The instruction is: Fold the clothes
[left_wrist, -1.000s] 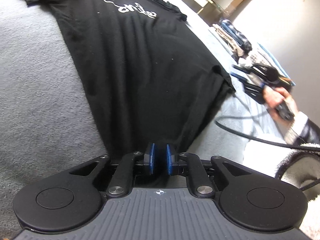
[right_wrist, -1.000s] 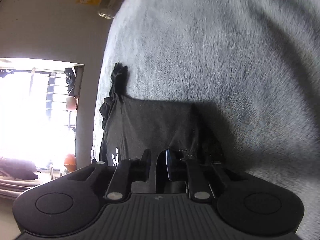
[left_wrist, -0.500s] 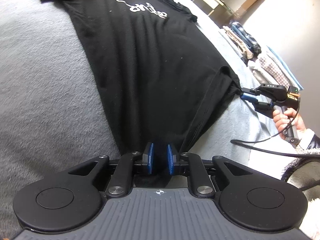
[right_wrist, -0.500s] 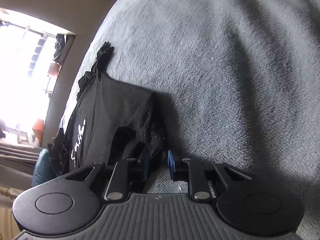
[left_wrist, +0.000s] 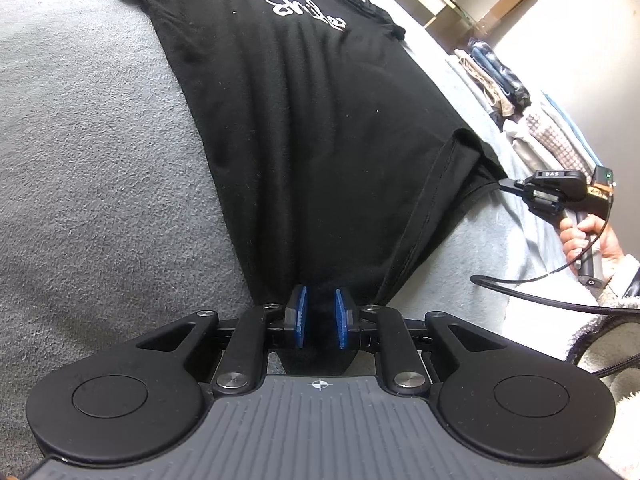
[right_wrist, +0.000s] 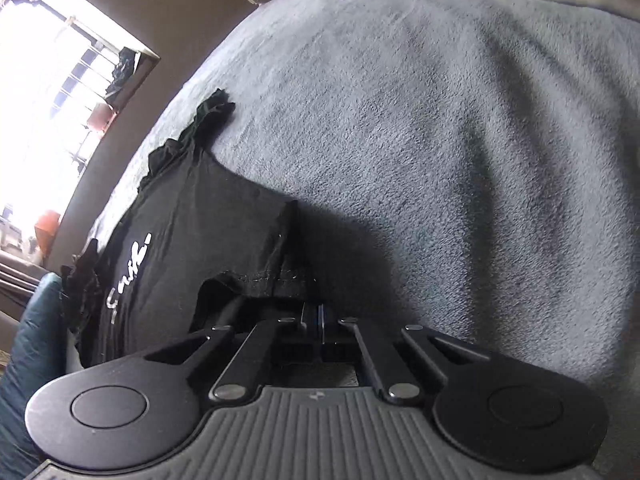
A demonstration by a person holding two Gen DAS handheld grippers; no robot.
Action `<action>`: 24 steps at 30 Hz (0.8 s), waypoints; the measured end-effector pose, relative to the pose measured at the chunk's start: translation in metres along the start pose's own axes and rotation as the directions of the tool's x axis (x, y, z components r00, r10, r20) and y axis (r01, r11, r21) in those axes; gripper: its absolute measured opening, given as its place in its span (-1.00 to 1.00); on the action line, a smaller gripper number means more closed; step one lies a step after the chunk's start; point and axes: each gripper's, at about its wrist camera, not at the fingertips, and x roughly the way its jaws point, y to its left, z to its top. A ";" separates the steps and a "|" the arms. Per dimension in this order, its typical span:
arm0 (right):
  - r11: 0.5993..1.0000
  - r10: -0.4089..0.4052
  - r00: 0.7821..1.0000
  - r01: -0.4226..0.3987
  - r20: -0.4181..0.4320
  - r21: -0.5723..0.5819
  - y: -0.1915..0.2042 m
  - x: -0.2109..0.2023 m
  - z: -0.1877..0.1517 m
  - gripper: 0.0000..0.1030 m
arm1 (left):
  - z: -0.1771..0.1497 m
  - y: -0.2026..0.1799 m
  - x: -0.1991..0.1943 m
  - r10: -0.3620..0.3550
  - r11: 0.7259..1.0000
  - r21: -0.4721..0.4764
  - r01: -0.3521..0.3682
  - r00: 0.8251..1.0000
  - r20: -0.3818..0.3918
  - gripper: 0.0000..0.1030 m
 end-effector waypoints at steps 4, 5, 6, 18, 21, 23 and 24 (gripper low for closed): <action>0.992 -0.099 0.995 0.098 -0.016 -0.082 0.007 0.015 -0.002 -1.00 | 0.001 -0.001 0.001 0.003 1.000 0.001 -0.003 1.000 0.001 -0.71; 0.990 -0.112 0.994 0.110 -0.019 -0.093 0.008 0.018 -0.003 -1.00 | 0.001 -0.001 0.002 0.004 1.000 0.002 -0.004 1.000 0.001 -0.71; 0.988 -0.119 0.993 0.117 -0.020 -0.098 0.008 0.019 -0.003 -1.00 | 0.001 -0.002 0.002 0.004 1.000 0.002 -0.004 1.000 0.001 -0.71; 0.926 -0.162 0.980 0.190 0.111 -0.327 0.041 -0.025 -0.008 -0.65 | 0.001 -0.001 0.003 -0.004 1.000 0.005 0.004 1.000 0.004 -0.67; 0.792 -0.172 0.973 0.229 0.152 -0.566 0.085 -0.012 -0.025 -0.63 | 0.000 -0.002 0.003 -0.001 1.000 0.001 0.001 1.000 0.009 -0.66; 0.671 -0.195 0.965 0.264 0.178 -0.693 0.111 0.005 -0.040 -0.57 | 0.000 -0.003 0.004 0.000 1.000 0.001 0.000 1.000 0.011 -0.65; 0.607 -0.209 0.960 0.278 0.188 -0.744 0.120 0.014 -0.047 -0.49 | -0.001 -0.003 0.004 0.001 1.000 0.003 -0.001 1.000 0.011 -0.65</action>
